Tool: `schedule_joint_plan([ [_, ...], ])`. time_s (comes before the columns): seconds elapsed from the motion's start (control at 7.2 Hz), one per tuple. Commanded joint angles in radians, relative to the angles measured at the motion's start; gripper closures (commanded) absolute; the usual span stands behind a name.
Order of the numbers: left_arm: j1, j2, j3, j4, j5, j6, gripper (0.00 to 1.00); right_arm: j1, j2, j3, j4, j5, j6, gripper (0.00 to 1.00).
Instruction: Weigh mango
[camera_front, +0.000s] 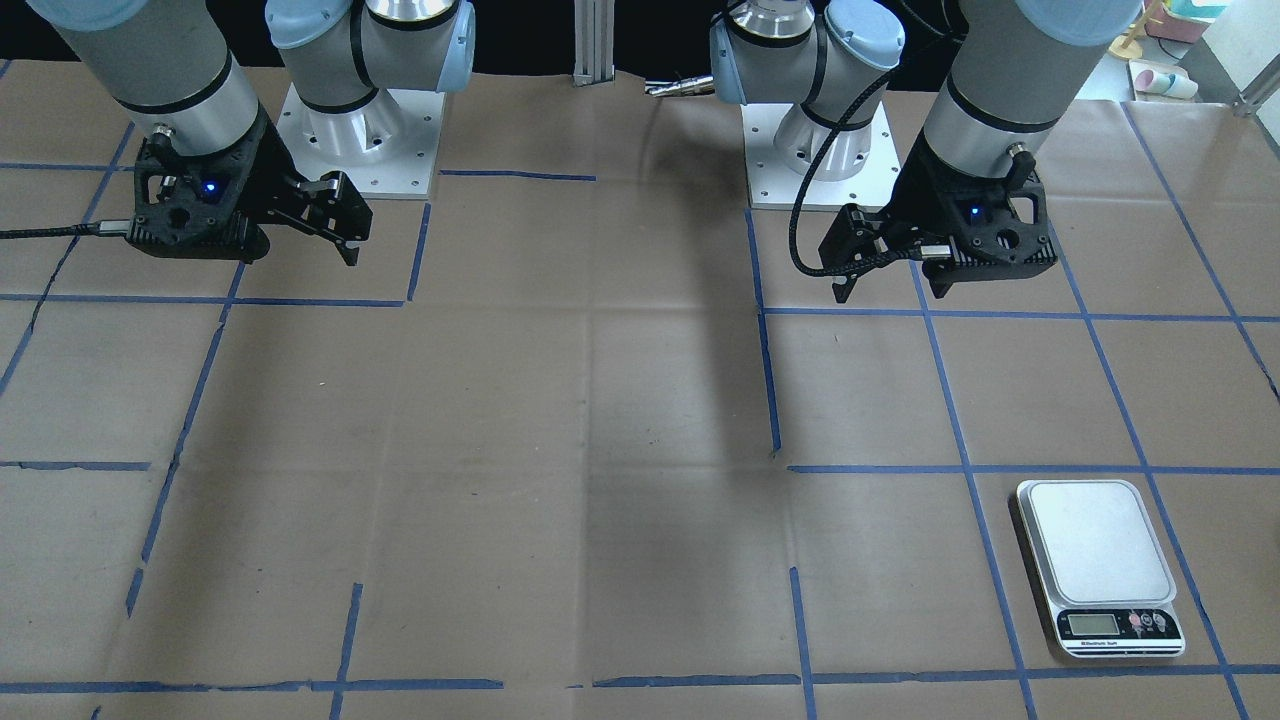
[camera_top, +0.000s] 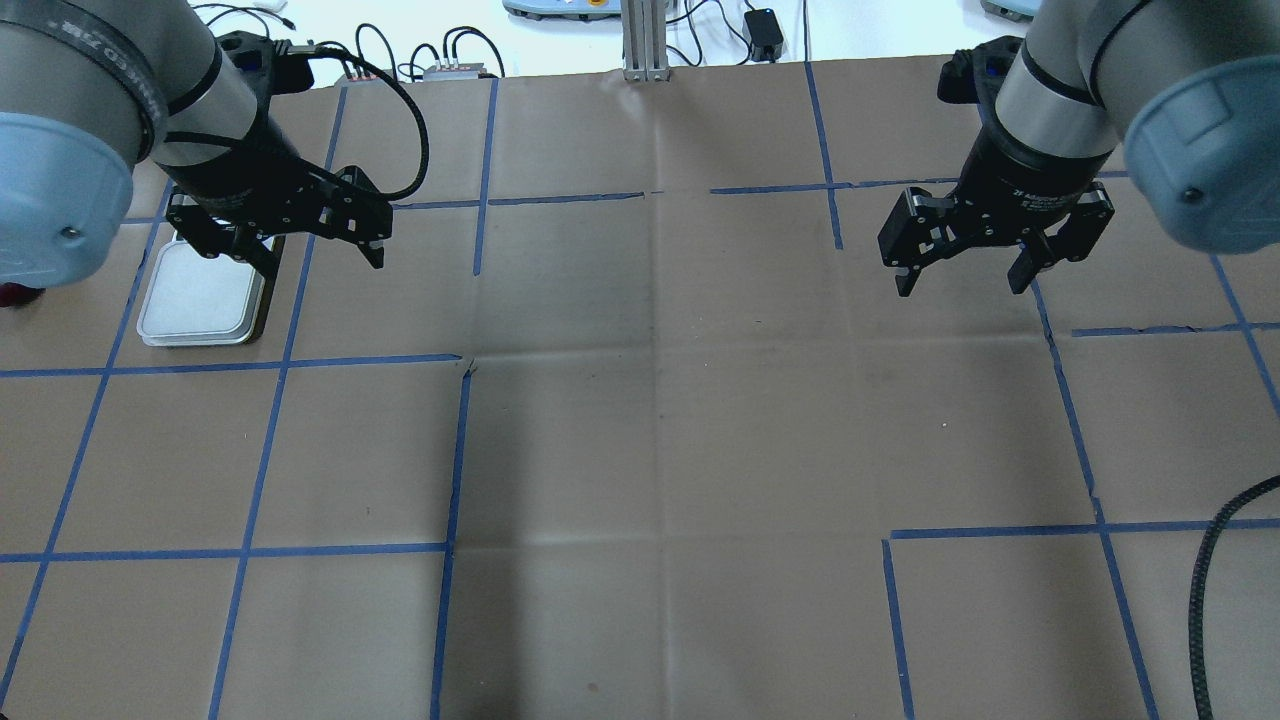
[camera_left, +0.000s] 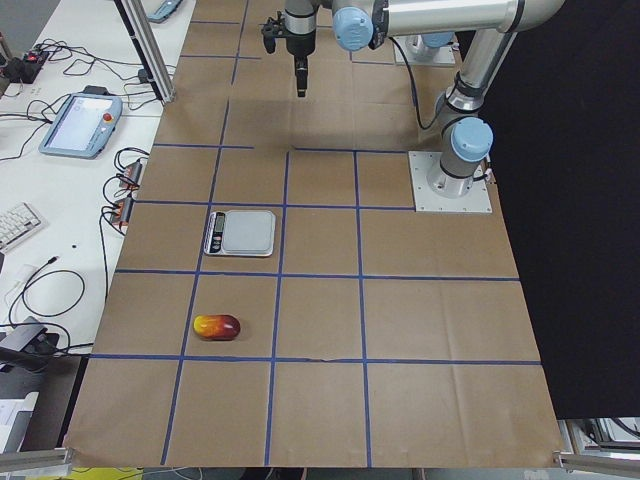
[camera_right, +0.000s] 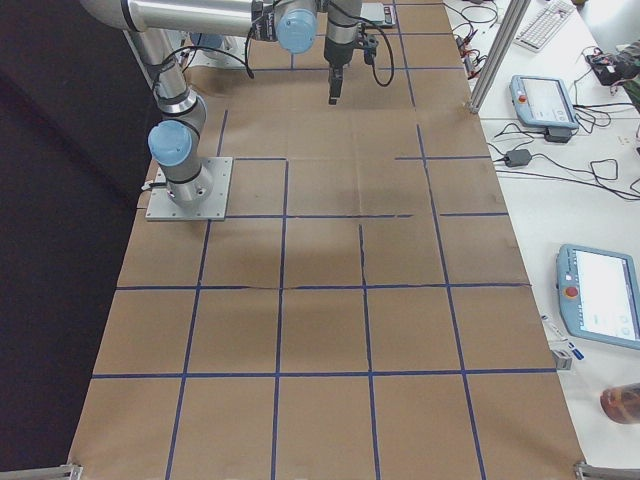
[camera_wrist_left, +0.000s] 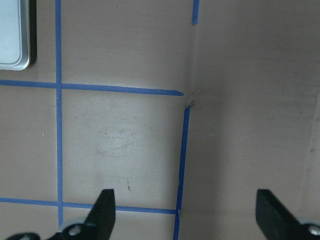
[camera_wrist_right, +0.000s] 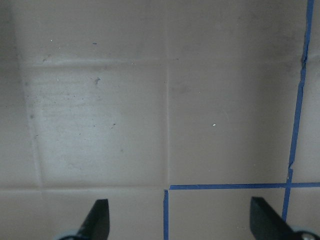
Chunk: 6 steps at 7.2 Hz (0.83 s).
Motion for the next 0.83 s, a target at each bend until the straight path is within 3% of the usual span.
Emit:
schedule_joint_plan([
  [0.0,0.0,0.002,0.001,0.006,0.002,-0.085,0.0,0.0,0.0,0.0,0.0,0.0,0.0,0.0],
  [0.69,0.0,0.002,-0.001,0.003,0.007,-0.093,0.0,0.0,0.0,0.0,0.0,0.0,0.0,0.0],
])
